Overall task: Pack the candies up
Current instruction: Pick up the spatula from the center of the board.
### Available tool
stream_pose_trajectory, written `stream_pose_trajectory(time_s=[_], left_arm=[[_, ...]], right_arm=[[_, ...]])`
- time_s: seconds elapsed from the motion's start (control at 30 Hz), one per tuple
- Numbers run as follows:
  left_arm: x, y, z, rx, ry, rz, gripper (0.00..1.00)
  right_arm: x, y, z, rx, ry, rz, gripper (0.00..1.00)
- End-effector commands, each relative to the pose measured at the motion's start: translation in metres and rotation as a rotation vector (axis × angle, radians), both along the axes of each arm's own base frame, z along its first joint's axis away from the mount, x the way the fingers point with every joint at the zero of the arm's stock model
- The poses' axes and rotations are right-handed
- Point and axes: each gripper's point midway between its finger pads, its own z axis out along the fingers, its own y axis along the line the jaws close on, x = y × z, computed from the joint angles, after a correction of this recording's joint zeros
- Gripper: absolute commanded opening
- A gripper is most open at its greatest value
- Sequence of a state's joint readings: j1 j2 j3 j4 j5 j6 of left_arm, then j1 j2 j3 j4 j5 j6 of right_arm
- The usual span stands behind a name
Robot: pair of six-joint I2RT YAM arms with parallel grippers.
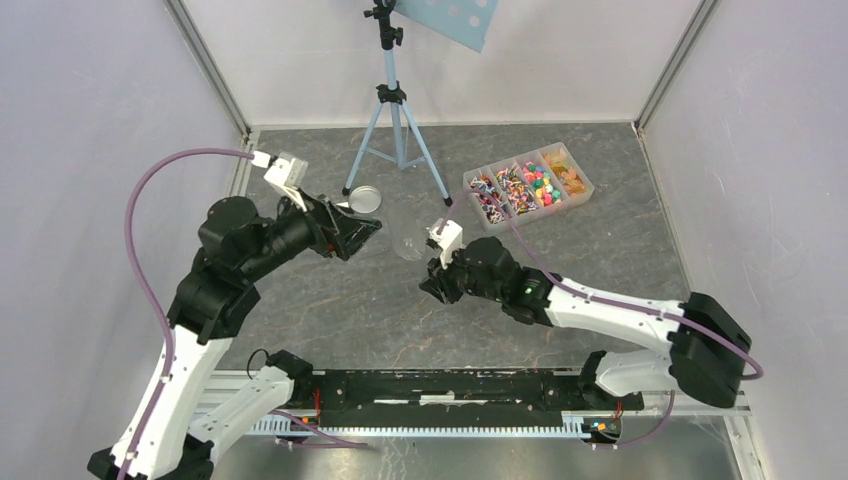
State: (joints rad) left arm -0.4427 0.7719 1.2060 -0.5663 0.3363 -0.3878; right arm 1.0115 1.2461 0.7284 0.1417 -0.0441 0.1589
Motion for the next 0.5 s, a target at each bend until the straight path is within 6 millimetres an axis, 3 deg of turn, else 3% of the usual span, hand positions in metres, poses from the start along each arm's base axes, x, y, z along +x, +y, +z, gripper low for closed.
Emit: stream_pose_trajectory(time_s=[0.0,0.27,0.47], left_arm=[[0.017,-0.007,-0.037,0.093,0.039,-0.022,0.81],[0.052,-0.006,-0.079,0.165,0.14,0.069,0.72],[0.072,-0.015,-0.096,0.157,0.201,0.09,0.65]], right_arm=[[0.003,0.013,0.007,0.035,0.197,-0.105,0.0],[0.009,0.017,0.002,0.005,0.218,-0.136,0.0],[0.011,0.019,-0.003,-0.021,0.221,-0.134,0.02]])
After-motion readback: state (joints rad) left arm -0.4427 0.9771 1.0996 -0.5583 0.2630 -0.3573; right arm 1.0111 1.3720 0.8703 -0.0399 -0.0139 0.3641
